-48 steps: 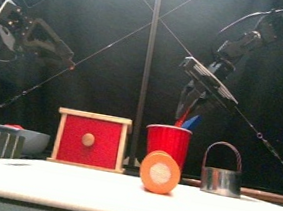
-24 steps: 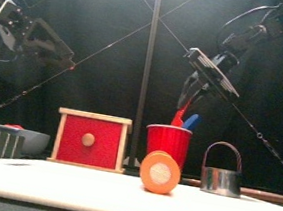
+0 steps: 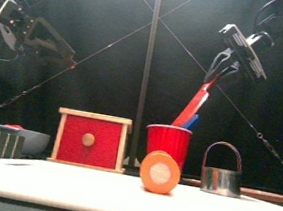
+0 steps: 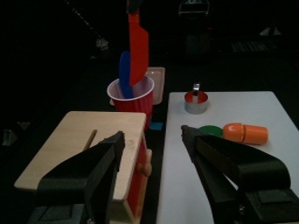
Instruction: Grab knife with other hand
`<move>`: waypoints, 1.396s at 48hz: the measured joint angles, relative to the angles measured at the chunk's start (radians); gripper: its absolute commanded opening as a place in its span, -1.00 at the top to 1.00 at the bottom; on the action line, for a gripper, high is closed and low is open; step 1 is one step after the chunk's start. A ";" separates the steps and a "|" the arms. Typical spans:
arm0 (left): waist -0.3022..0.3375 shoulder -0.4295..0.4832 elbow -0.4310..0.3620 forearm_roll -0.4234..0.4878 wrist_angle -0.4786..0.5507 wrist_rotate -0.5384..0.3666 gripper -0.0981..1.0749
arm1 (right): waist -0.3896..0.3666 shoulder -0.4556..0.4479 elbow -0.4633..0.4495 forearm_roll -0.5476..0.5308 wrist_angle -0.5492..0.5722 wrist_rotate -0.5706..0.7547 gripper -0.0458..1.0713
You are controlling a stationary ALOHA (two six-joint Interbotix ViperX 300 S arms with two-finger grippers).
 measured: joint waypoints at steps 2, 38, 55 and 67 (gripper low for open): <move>0.000 0.000 0.000 0.000 0.000 -0.002 -0.70 | 0.002 -0.028 0.020 -0.005 -0.015 -0.002 -0.07; -0.075 0.193 -0.126 -0.009 -0.052 -0.021 -0.70 | 0.175 0.089 0.120 -0.115 -0.534 -0.003 0.19; -0.190 0.414 -0.212 0.008 -0.221 -0.178 -0.73 | 0.172 0.267 0.063 -0.224 -0.663 -0.005 0.19; -0.215 0.463 -0.222 0.067 -0.273 -0.308 -0.73 | 0.170 0.296 0.012 -0.410 -0.667 -0.008 0.21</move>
